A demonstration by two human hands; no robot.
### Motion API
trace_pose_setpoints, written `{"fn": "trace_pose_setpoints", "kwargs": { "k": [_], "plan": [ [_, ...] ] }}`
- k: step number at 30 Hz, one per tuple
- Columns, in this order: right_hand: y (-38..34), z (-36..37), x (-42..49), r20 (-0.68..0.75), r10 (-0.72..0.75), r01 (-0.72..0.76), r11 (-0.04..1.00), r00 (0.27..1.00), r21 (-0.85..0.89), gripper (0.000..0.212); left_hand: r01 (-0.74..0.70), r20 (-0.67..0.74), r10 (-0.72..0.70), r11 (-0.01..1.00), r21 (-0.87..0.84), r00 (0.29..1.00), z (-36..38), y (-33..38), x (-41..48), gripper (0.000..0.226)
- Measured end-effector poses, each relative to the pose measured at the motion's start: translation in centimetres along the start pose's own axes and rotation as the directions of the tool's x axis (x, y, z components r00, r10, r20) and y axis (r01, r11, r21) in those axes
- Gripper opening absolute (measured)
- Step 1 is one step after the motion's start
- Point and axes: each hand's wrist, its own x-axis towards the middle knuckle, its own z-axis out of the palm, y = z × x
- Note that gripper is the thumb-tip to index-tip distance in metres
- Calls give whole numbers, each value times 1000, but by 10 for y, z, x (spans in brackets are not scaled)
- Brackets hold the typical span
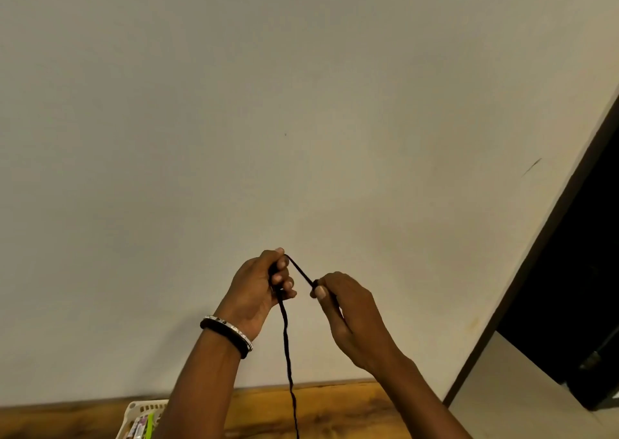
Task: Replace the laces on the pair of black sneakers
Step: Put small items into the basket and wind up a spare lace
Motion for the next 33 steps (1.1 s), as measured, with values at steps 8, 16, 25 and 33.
{"fn": "trace_pose_setpoints", "kwargs": {
  "k": [8,16,25,33],
  "plan": [
    [-18,-24,16,87,378,-375,810,922,451,37,-300,240,196,783,546,951,-9,-17,-6,23],
    [-33,-36,18,302,544,-597,519,783,612,37,-491,359,334,581,650,871,6,-34,-6,25],
    [-30,-41,11,592,562,-694,-43,578,719,26,-523,515,652,-207,827,556,-1,-51,4,8],
    [-38,-40,17,346,641,-350,-126,685,928,22,-466,325,334,586,663,884,22,-72,-10,24]
  ]
}}
